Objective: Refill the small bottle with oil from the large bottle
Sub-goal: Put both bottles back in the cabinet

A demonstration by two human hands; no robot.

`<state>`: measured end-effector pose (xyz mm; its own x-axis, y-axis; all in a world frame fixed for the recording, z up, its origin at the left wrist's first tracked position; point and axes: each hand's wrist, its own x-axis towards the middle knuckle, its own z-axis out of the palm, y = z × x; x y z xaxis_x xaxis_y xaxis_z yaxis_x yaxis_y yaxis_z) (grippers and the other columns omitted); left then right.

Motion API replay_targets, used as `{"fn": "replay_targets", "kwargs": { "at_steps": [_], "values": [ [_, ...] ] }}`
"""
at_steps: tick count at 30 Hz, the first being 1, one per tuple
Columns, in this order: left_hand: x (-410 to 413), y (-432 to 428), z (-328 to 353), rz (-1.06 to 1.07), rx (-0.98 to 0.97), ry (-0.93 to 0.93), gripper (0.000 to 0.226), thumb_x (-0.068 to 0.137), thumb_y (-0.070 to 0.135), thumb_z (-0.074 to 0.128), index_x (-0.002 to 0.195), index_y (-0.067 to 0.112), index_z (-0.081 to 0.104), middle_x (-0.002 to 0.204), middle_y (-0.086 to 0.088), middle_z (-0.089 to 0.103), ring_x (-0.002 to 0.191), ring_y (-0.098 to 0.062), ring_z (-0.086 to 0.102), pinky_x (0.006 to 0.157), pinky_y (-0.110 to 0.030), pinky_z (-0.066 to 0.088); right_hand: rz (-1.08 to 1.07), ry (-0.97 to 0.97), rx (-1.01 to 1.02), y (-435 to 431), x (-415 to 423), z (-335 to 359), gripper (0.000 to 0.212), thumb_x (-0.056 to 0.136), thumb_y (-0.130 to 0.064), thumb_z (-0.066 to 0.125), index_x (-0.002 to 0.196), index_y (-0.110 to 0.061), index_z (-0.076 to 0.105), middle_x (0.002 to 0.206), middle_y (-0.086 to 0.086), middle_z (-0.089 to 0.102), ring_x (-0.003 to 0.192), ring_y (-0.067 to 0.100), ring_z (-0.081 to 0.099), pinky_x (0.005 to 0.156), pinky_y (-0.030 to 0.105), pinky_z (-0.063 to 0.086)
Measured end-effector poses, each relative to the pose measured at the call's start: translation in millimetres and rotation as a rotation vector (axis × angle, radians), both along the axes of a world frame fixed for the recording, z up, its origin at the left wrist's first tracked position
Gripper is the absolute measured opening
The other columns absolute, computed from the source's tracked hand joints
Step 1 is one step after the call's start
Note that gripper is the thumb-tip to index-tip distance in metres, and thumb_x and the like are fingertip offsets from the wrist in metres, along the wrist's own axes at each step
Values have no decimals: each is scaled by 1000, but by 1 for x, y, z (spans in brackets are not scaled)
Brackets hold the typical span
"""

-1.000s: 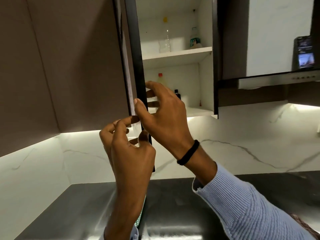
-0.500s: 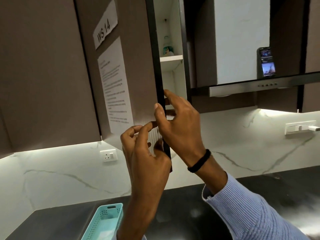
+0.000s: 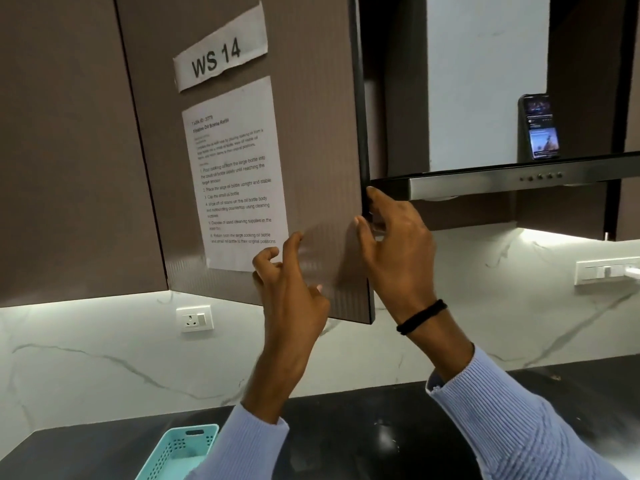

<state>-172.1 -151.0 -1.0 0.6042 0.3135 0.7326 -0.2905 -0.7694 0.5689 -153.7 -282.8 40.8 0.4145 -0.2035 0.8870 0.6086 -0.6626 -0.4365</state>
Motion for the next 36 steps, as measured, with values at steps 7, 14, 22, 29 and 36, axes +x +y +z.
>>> {"fn": "replay_targets", "kwargs": {
  "at_steps": [7,14,22,29,36],
  "values": [
    [74,11,5,138,130,73,105,74,24,86,153,34,18,151,-13,16,129,-30,32,101,-41,48,-124,88,-158,-14,57,-29,78,90,-13,70,155,-24,28,125,20,54,90,29,63,77,37,57],
    [135,21,9,207,243,92,123,66,47,87,155,39,2,158,-15,0,144,-41,15,112,-56,37,-165,124,-206,-9,114,-30,74,96,-6,59,157,-24,23,131,24,47,83,29,62,70,36,57],
    [175,13,13,360,349,127,122,68,52,84,155,34,1,159,-23,7,143,-46,20,106,-55,43,-171,247,-229,-3,172,-19,50,103,-45,22,145,-24,40,121,15,56,100,36,60,73,38,47],
    [200,6,7,394,313,101,118,64,45,88,153,29,13,158,-26,12,140,-49,23,102,-57,45,-94,357,-127,5,196,-8,45,105,-31,38,147,-16,40,121,22,58,104,40,58,86,46,49],
    [210,3,8,400,297,114,118,62,40,89,152,29,15,157,-23,13,139,-47,23,100,-59,46,-173,304,-282,3,210,-16,67,102,-12,48,159,-18,13,123,25,58,105,36,64,92,43,56]
  ]
}}
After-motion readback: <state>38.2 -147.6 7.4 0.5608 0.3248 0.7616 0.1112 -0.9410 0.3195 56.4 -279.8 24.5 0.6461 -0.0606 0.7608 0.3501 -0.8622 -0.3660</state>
